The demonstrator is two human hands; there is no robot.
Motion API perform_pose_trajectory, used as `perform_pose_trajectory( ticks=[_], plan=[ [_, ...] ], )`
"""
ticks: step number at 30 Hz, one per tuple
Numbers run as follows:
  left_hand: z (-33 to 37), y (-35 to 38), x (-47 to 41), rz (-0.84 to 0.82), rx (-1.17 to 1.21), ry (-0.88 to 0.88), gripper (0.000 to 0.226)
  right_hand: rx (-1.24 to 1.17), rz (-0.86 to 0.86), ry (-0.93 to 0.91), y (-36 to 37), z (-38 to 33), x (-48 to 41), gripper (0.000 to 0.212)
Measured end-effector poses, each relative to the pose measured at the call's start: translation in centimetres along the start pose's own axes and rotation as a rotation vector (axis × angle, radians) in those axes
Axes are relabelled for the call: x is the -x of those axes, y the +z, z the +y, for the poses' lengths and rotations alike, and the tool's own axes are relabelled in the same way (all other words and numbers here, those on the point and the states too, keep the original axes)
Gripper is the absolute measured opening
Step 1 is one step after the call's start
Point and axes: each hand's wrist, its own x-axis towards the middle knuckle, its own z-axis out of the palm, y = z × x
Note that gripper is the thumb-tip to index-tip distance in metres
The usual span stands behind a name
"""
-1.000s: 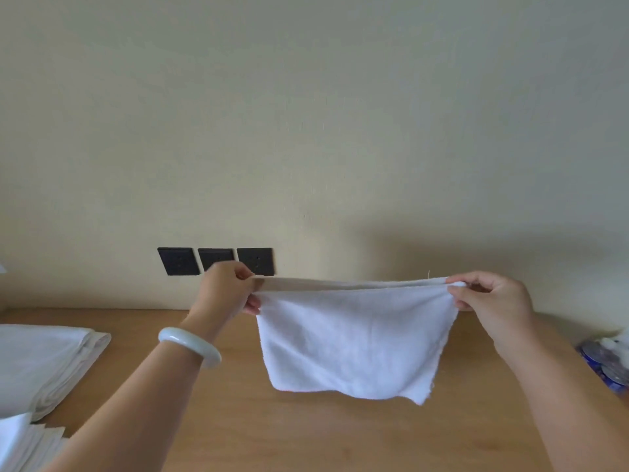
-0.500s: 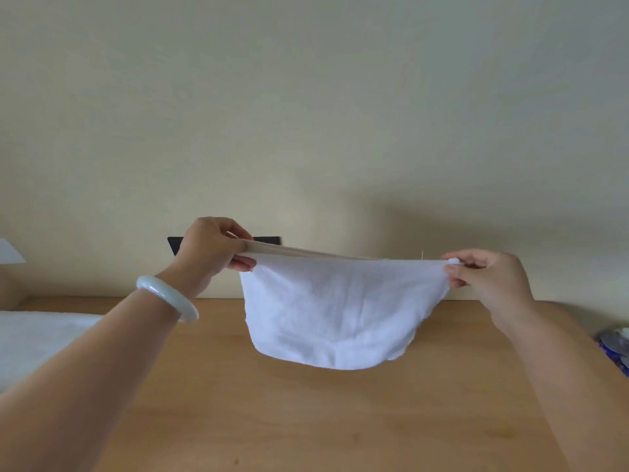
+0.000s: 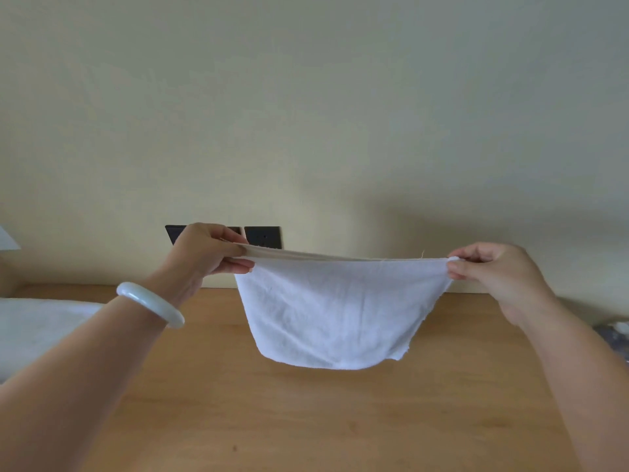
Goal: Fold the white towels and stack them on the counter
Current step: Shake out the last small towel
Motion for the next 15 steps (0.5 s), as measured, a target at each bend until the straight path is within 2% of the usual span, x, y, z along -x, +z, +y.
perform_pose_trajectory(
  ticks=[3, 6, 10, 15],
  plan=[
    [-0.2, -0.7, 0.1, -0.111, -0.041, 0.021, 0.021, -0.028, 0.029, 0.023, -0.2, 0.1, 0.2, 0.016],
    [-0.1, -1.3, 0.3, -0.141, -0.271, 0.116, 0.031, -0.101, -0.004, 0.044, -0.9, -0.6, 0.5, 0.013],
    [-0.3, -1.2, 0.0, -0.076, -0.387, 0.219, 0.009, -0.110, 0.000, 0.042, -1.0, -0.9, 0.0, 0.010],
    [-2.5, 0.2, -3.1, -0.119, -0.379, 0.059, 0.007, -0.171, -0.036, 0.208, 1.5, 2.5, -2.8, 0.017]
  ],
)
